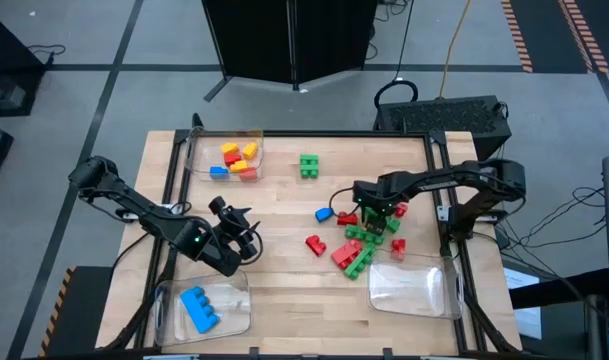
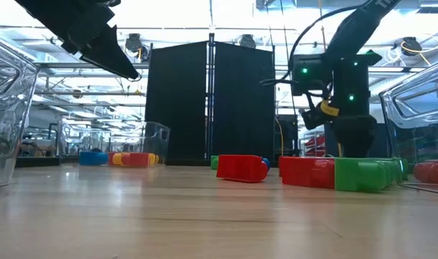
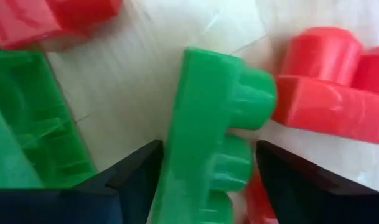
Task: Sort blocks by size
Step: Put the four-stud green game piece into the bottom left transparent bin
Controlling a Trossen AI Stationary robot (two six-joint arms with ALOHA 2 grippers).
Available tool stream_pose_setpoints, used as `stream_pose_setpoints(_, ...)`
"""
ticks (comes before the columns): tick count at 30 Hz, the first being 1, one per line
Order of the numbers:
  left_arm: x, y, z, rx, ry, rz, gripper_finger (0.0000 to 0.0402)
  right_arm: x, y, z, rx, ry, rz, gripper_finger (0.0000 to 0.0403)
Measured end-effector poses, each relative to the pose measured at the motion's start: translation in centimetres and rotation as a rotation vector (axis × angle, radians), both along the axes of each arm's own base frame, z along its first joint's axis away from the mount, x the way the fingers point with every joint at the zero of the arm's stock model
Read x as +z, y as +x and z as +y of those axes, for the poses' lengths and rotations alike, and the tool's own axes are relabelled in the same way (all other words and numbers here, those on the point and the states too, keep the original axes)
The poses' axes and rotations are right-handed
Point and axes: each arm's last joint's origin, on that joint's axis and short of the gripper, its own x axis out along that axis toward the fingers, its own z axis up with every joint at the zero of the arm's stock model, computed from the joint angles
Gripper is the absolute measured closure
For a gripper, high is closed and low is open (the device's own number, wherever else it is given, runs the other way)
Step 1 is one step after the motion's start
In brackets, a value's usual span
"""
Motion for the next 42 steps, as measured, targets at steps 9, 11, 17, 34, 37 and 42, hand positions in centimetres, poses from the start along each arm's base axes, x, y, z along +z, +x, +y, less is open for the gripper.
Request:
stream_pose_setpoints(9,0.0,0.0,0.0,0.000,0.000,-0.001,0.0190,0.8,0.4,-0.1,0.025,-0.019,-0.049,0.0251)
stream_pose_setpoints(11,0.1,0.1,0.0,0.004,0.003,-0.013,0.0190,1.5,0.6,-0.1,0.031,-0.025,-0.071,0.0251)
stream_pose_setpoints(17,-0.2,1.4,-0.3,0.025,0.041,-0.087,0.0190,4.0,2.1,0.3,0.085,-0.048,-0.167,0.0234)
stream_pose_setpoints(34,-2.8,8.2,-1.8,-0.369,0.489,0.102,0.0190,9.7,7.3,4.1,0.438,0.080,-0.610,0.0233)
stream_pose_setpoints(37,-2.5,8.9,-1.9,-0.444,0.549,0.090,0.0190,9.7,7.5,4.6,0.465,0.112,-0.637,0.0237)
stream_pose_setpoints(42,-2.3,9.5,-1.6,-0.608,0.528,0.065,0.0190,9.9,7.8,5.7,0.509,0.143,-0.677,0.0238)
